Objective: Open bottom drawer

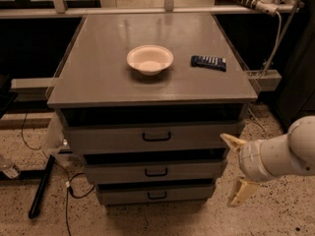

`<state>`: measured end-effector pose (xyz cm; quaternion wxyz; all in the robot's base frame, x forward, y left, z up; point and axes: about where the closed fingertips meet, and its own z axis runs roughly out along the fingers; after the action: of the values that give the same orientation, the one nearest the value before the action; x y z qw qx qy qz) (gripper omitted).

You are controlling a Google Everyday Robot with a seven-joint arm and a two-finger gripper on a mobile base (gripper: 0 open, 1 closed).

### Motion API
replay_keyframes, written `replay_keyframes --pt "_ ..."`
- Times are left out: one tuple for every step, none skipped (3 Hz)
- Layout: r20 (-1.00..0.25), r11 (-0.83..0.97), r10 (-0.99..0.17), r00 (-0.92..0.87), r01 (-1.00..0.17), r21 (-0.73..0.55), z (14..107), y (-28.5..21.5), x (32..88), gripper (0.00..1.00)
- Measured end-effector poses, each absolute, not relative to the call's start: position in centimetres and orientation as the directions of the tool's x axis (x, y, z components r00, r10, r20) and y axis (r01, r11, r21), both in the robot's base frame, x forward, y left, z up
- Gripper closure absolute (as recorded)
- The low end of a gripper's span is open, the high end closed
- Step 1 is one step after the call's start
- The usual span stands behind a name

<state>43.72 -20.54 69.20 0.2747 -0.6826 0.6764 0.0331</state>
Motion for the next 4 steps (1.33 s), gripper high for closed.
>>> replay_keyframes --pt "-0.456 0.050 -0.883 0.109 -0.945 -0.324 63.2 -19.6 43.4 0.00" --pt "-0.519 0.033 -0.845 0.129 -0.956 -0.291 55.2 -19.3 43.0 0.00" --pt "-0.519 0.033 -0.845 0.129 -0.956 -0.291 55.2 -19.3 43.0 0.00" --pt "-0.537 0.044 -0.836 0.115 -0.961 -0.275 52.0 -19.8 44.0 0.00"
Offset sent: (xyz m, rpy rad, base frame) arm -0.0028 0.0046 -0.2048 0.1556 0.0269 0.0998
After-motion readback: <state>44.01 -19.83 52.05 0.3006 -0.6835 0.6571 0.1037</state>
